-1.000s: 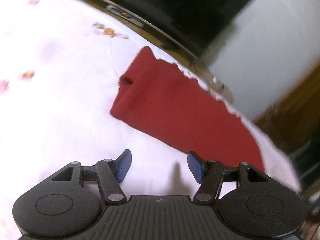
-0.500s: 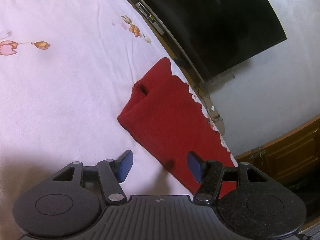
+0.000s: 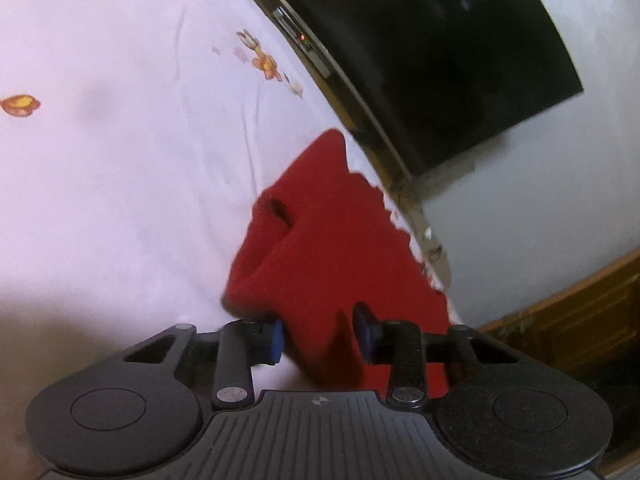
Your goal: Fold small clothes
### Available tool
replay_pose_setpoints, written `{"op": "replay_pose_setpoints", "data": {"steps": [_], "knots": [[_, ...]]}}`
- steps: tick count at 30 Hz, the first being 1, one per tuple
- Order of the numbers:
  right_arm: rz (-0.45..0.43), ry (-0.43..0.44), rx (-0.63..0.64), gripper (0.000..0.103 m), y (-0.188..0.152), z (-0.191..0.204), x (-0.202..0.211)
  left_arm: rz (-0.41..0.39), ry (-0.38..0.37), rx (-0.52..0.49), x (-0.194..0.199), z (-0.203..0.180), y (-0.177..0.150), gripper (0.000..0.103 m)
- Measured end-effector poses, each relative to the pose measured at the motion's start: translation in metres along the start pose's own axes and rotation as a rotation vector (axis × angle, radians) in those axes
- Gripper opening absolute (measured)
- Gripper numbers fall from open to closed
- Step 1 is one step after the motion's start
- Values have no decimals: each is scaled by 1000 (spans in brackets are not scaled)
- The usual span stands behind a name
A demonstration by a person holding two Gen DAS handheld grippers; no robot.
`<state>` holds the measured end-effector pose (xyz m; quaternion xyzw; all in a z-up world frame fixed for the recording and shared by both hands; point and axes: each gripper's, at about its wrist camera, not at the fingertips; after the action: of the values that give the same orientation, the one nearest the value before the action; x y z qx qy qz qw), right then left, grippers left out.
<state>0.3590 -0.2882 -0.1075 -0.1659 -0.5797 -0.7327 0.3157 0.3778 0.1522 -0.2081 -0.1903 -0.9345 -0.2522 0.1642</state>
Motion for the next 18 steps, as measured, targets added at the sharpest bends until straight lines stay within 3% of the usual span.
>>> {"op": "replay_pose_setpoints", "data": {"steps": [10,11,13,15,16,18], "knots": [[9,-17,21,42,0,19,10,-51,-71,69,-13,7,5,35],[12,-17,20,42,0,21,11,-49,-66,71,-16,6,6,29],[25,-26,24,42,1,26,10,-38,-16,69,-17,6,6,8],[31,-33,24,42,3,32,11,-85,-99,66,0,2,4,8],[27,-31,26,42,5,36,13,-89,-97,26,5,-3,3,8],[14,-21,50,42,9,47,12,-55,-64,38,2,6,2,8]]}}
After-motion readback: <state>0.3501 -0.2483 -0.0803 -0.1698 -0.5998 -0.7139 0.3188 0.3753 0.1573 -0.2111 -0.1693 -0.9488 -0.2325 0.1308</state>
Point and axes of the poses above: each gripper's, at about its wrist camera, not at the fingertips, and x roughly against the way its jaws point, z to its left, y to its top, and after that the axes turned 4 degrees about -y, right-handed
